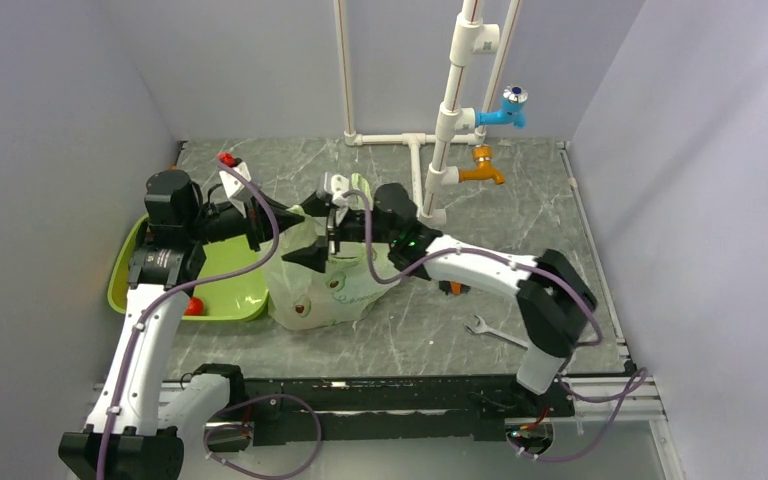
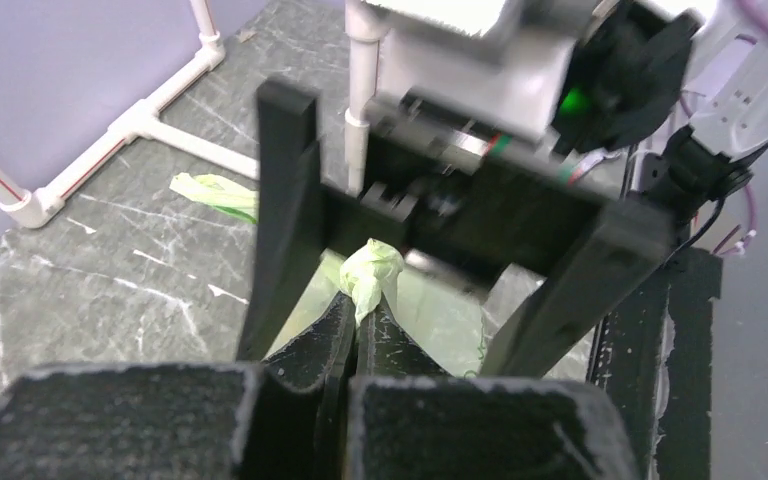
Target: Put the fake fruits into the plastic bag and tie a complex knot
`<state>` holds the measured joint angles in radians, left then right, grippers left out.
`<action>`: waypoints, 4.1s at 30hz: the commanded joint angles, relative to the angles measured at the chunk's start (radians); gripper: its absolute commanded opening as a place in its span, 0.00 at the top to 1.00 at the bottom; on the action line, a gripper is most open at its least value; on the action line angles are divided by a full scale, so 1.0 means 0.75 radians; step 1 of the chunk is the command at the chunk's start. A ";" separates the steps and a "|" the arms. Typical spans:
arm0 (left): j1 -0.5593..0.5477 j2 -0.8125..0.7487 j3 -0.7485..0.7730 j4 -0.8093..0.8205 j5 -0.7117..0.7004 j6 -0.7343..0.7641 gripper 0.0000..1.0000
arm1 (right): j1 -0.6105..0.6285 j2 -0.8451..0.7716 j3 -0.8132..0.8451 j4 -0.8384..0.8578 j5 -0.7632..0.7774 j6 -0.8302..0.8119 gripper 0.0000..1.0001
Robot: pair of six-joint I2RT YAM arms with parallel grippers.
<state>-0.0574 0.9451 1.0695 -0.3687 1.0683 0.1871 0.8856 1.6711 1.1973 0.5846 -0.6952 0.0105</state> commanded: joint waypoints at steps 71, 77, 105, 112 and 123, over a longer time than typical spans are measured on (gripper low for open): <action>0.051 -0.142 -0.475 0.210 -0.913 -1.043 0.29 | 0.204 0.138 -0.267 0.029 0.699 -0.446 1.00; -0.077 -0.070 -0.364 0.084 -1.128 -1.058 0.33 | 0.234 0.171 -0.219 -0.001 0.858 -0.505 1.00; -0.200 0.022 -0.218 -0.096 -1.244 -0.991 1.00 | 0.273 0.122 -0.205 -0.105 0.792 -0.598 0.80; -0.200 -0.029 -0.285 -0.013 -1.178 -0.898 1.00 | 0.159 -0.175 -0.117 -0.409 0.335 -0.435 0.29; -0.186 -0.053 -0.299 -0.017 -1.047 -0.704 1.00 | -0.134 -0.583 -0.072 -0.940 0.170 -0.205 0.09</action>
<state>-0.2043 0.9371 0.8482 -0.4084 0.2115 -0.4355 0.9001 1.2720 1.1343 0.1204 -0.5148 -0.2386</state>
